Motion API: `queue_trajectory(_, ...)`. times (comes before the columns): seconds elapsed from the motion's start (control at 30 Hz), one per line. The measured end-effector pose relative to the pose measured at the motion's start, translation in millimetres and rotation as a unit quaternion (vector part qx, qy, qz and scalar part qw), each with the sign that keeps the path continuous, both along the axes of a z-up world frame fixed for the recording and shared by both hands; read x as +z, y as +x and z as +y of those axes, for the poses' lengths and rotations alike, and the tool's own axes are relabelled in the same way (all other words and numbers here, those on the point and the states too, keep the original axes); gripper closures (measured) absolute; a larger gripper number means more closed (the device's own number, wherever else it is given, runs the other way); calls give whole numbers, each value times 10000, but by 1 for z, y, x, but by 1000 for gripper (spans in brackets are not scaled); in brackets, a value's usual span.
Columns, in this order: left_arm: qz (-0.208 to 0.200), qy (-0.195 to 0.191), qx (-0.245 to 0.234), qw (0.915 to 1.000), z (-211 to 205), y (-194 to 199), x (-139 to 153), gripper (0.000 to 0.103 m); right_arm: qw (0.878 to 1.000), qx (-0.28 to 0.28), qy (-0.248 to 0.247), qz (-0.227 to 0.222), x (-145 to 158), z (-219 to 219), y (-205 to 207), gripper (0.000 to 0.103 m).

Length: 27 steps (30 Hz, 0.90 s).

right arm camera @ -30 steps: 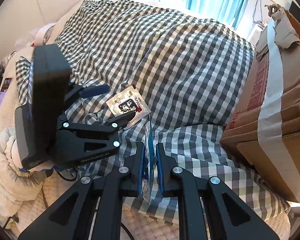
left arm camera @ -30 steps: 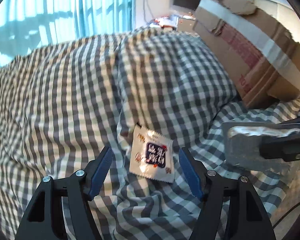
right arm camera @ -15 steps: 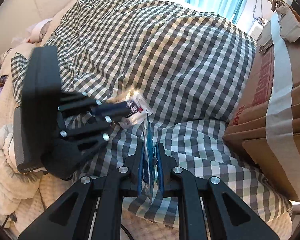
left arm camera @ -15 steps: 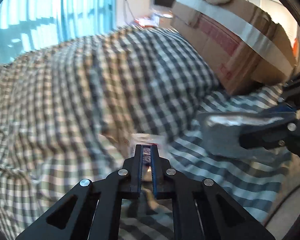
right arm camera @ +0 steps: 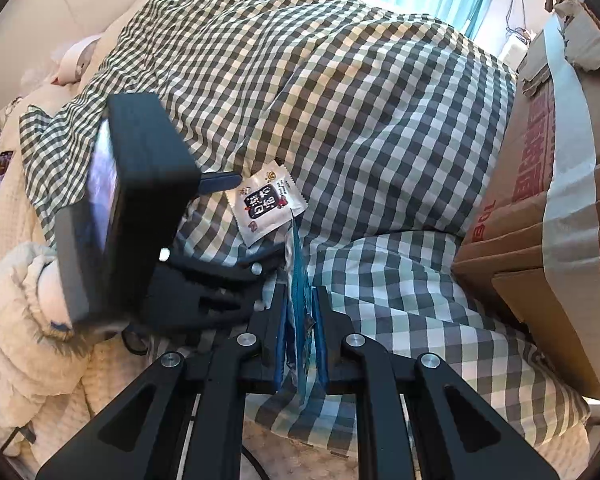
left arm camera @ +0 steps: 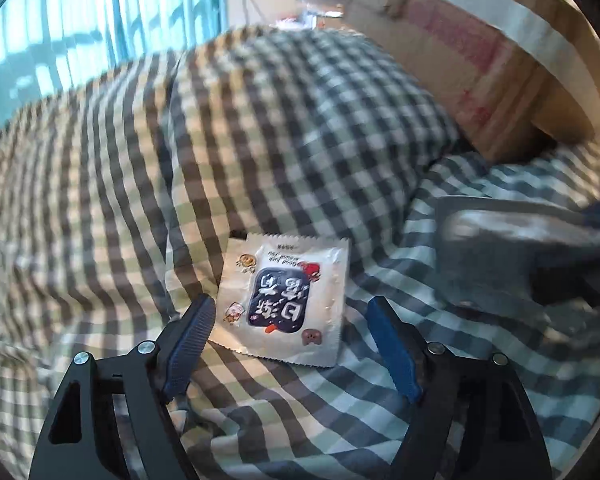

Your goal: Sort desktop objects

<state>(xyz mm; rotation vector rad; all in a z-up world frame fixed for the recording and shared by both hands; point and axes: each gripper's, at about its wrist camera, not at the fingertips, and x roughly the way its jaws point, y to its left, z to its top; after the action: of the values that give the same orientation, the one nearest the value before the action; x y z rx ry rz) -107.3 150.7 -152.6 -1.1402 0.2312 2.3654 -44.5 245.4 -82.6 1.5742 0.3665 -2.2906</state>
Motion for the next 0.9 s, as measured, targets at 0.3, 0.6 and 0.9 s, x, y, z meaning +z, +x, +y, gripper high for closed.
queue_trajectory(0.3, -354, 430, -86, 9984, -7, -18, -15, 68, 9999, -14, 69, -80, -4, -4, 0, 92)
queue_trajectory(0.6, -413, 776, 157, 9960, -45, -6, -4, 92, 10000, -30, 14, -56, -1, -4, 4, 92)
queue_trajectory(0.9, -206, 1111, 420, 9927, -84, -5, 12, 99, 9998, -90, 23, 156, 8, -3, 9, 92)
